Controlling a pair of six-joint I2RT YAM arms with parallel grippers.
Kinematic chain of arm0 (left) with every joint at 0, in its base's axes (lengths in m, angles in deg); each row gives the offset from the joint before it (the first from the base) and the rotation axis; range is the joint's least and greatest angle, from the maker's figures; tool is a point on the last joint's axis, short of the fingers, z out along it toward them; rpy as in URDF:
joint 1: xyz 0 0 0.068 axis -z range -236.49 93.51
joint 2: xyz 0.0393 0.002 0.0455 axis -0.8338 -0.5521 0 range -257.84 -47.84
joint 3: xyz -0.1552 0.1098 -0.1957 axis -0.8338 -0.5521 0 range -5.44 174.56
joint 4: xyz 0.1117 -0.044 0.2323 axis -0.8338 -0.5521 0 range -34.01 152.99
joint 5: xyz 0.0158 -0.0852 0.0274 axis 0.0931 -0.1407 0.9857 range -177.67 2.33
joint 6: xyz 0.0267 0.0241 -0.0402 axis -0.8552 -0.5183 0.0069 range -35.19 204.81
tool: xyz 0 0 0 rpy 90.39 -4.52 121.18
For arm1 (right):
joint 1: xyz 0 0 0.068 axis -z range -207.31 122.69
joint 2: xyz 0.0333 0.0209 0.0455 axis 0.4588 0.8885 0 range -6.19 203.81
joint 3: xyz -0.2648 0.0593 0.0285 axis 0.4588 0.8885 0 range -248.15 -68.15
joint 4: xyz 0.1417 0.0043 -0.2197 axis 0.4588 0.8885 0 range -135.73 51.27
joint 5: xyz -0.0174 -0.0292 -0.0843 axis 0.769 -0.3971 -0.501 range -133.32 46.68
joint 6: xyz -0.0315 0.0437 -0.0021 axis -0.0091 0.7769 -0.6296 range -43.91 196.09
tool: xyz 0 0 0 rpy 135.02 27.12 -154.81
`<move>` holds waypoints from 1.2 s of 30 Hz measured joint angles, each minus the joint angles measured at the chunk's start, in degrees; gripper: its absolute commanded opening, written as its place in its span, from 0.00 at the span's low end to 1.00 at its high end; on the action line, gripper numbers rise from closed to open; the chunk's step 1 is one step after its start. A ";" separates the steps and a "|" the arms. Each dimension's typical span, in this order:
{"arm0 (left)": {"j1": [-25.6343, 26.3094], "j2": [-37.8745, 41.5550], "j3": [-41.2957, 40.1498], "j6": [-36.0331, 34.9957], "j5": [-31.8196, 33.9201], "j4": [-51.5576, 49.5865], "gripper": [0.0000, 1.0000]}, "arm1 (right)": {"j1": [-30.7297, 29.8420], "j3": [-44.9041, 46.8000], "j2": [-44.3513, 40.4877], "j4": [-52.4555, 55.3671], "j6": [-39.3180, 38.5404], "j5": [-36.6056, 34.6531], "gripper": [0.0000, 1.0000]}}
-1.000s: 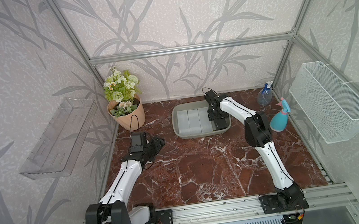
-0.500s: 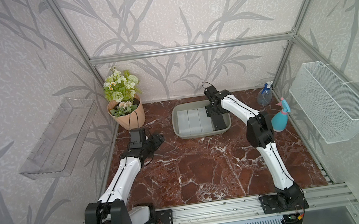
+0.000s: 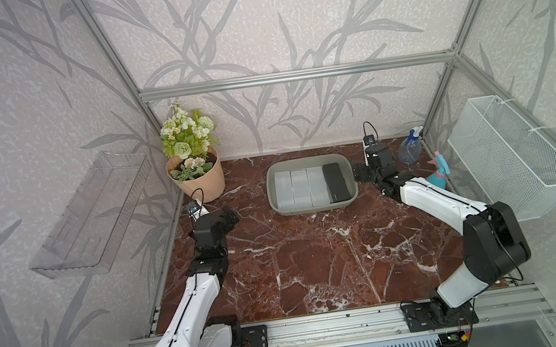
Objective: Put the pencil case into the storage box
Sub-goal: Reset both arms
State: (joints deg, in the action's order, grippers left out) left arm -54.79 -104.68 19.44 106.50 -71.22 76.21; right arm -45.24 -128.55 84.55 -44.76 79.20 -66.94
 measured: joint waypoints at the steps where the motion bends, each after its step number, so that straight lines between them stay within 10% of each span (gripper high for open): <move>1: -0.02 -0.72 -1.40 -0.24 1.27 0.66 1.00 | 0.98 2.67 -0.50 -0.90 -0.13 -0.28 0.99; 10: -0.17 -5.07 -12.63 -3.28 9.73 18.18 1.00 | 19.32 28.46 -12.17 -18.12 6.82 5.38 0.99; 36: 2.29 -30.16 -12.79 -18.51 2.93 54.86 1.00 | 19.28 38.66 -1.07 -49.70 1.36 19.47 0.99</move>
State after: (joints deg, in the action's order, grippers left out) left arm -52.50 -134.84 6.66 87.99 -68.30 131.07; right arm -25.97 -89.88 83.48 -94.46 80.56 -47.46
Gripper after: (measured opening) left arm 0.999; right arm 0.989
